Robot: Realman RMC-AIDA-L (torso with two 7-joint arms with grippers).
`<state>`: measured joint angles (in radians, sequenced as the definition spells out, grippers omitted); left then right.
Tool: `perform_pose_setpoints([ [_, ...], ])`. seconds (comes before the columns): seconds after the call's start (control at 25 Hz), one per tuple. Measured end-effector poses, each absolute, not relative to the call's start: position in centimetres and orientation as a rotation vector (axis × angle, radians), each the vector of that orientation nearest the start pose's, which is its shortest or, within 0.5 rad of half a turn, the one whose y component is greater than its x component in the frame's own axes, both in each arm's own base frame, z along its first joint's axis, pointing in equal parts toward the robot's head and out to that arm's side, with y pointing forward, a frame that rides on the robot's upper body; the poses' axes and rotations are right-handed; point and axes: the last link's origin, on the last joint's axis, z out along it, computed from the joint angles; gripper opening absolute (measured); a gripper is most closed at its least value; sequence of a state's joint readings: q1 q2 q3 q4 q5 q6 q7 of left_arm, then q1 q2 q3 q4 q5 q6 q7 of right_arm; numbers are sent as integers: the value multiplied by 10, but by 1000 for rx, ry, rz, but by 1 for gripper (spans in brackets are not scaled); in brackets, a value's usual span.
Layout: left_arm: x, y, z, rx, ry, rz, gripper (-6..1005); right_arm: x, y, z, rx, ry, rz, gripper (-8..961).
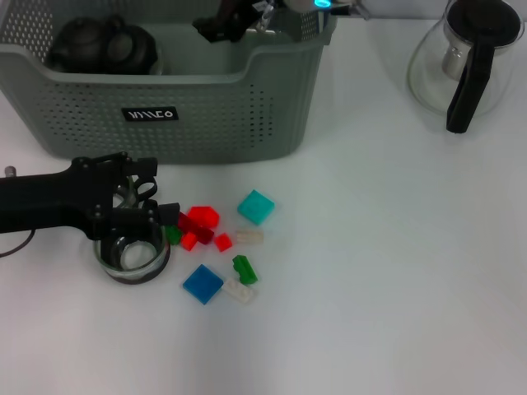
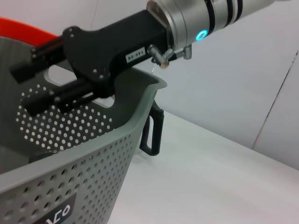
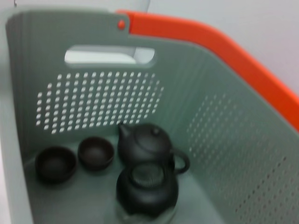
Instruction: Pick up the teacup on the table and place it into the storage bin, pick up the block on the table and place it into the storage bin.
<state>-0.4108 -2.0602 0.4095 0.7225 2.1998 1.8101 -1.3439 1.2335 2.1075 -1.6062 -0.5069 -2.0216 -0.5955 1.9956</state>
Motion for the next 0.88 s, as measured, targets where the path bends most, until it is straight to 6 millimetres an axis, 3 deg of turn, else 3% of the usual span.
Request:
perform_pose_setpoints([
  [0.24,-311,272,41,-2696,-746,-720,939,2,453,-82,-2615,42,247,620],
  [0.44,-311,273,43,-2700,-736,-713,939,0,424,-41,-2641,40,503,642],
  [0.68,-309,272,50,-2717,-704,-701,939,36,375,1,-2757,93,825,668],
  [0.8,-311,271,54,-2725,-692,-676,939,64,352,6,-2870,83,906,681],
  [0.88,-311,268,56,-2753,-680,-652,939,83,339,5,-2947,80,930,741],
])
